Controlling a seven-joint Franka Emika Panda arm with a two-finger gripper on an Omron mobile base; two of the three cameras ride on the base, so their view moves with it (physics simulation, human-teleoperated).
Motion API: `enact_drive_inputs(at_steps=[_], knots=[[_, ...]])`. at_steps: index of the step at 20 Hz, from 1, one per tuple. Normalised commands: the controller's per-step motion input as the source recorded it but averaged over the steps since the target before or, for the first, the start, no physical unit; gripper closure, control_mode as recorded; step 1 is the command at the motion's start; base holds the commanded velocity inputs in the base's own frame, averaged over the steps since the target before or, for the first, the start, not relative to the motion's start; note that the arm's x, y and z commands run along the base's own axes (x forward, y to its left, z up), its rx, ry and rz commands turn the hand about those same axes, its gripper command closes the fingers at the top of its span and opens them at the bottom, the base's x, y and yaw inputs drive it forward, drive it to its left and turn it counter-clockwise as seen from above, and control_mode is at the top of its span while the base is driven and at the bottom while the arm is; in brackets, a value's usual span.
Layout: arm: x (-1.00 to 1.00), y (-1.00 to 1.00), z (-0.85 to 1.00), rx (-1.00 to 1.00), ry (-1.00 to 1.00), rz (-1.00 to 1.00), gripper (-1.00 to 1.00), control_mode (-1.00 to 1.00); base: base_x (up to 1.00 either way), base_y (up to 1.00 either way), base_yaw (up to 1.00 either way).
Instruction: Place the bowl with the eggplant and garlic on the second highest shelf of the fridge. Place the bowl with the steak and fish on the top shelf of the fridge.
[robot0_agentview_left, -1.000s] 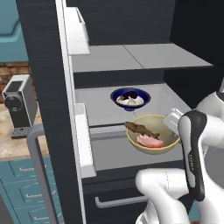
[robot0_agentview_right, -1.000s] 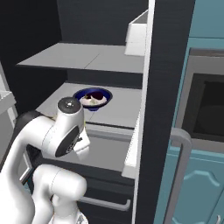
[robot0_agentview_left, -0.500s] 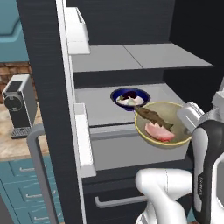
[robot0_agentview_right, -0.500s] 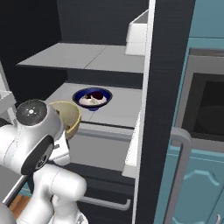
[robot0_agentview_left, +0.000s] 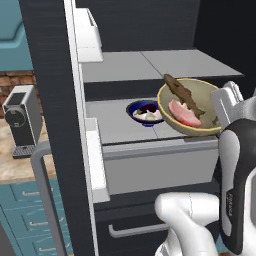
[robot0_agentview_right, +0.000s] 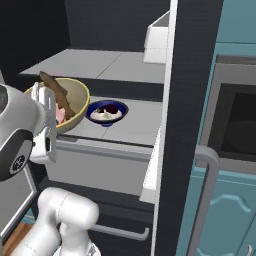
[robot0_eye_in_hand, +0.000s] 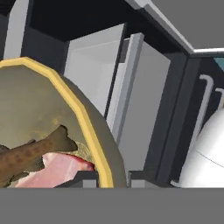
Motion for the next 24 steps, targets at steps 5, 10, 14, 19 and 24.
enact_drive_inputs(at_steps=[5,10,14,19,24], knots=[[0.27,0.00,0.58,0.04,-0.20,-0.05,1.00,-1.00,0.00,0.00,0.00],[0.94,0.00,0.35,0.07,-0.08,-0.07,1.00,-1.00,0.00,0.00,0.00],[1.00,0.00,0.04,0.00,0.00,0.00,1.00,-1.00,0.00,0.00,0.00],[1.00,0.00,0.20,0.00,0.00,-0.04,1.00,-1.00,0.00,0.00,0.00],[1.00,0.00,0.09,0.00,0.00,-0.08,1.00,-1.00,0.00,0.00,0.00]])
